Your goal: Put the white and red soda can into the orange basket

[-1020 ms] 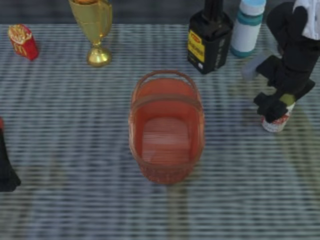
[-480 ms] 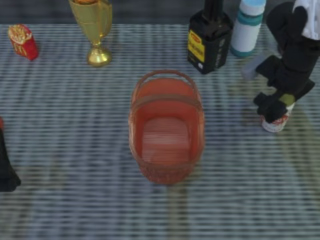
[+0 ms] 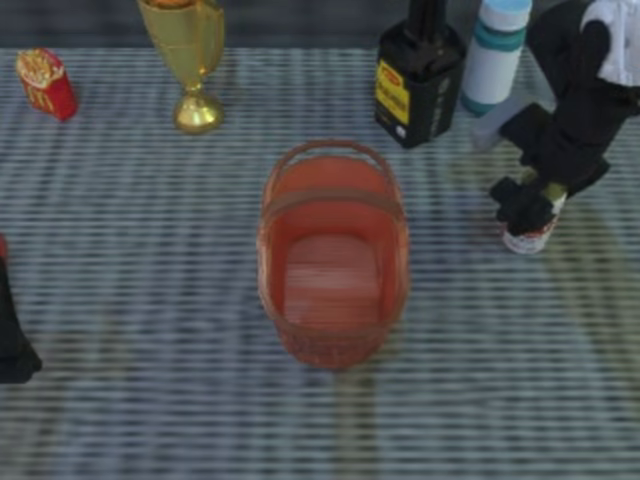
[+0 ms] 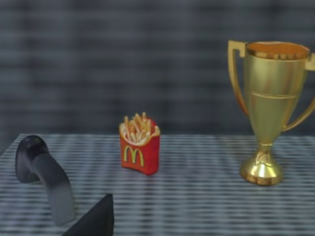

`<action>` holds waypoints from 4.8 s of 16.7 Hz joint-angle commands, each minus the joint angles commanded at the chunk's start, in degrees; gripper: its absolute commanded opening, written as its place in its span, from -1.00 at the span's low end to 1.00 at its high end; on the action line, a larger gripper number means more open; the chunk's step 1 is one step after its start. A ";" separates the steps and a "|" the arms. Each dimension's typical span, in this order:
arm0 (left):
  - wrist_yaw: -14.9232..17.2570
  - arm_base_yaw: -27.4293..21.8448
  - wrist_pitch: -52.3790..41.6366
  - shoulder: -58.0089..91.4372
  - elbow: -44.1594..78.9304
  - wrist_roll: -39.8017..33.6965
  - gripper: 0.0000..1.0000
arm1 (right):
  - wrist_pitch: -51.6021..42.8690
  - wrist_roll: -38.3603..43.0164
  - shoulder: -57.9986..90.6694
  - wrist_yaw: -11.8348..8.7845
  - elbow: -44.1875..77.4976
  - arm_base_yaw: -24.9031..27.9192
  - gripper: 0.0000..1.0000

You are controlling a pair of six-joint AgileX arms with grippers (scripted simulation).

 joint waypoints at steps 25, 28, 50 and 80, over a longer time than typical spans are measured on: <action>0.00 0.00 0.00 0.00 0.00 0.00 1.00 | 99.72 30.97 -10.63 -59.96 -23.67 6.29 -1.00; 0.00 0.00 0.00 0.00 0.00 0.00 1.00 | 99.80 31.02 -10.22 -59.95 -23.50 6.00 -1.00; 0.00 0.00 0.00 0.00 0.00 0.00 1.00 | 117.61 30.69 3.64 -59.73 -27.71 6.55 0.36; 3.43 -21.34 -47.07 60.01 59.82 31.94 1.00 | 87.12 28.57 -56.08 -30.34 -64.76 -2.36 1.00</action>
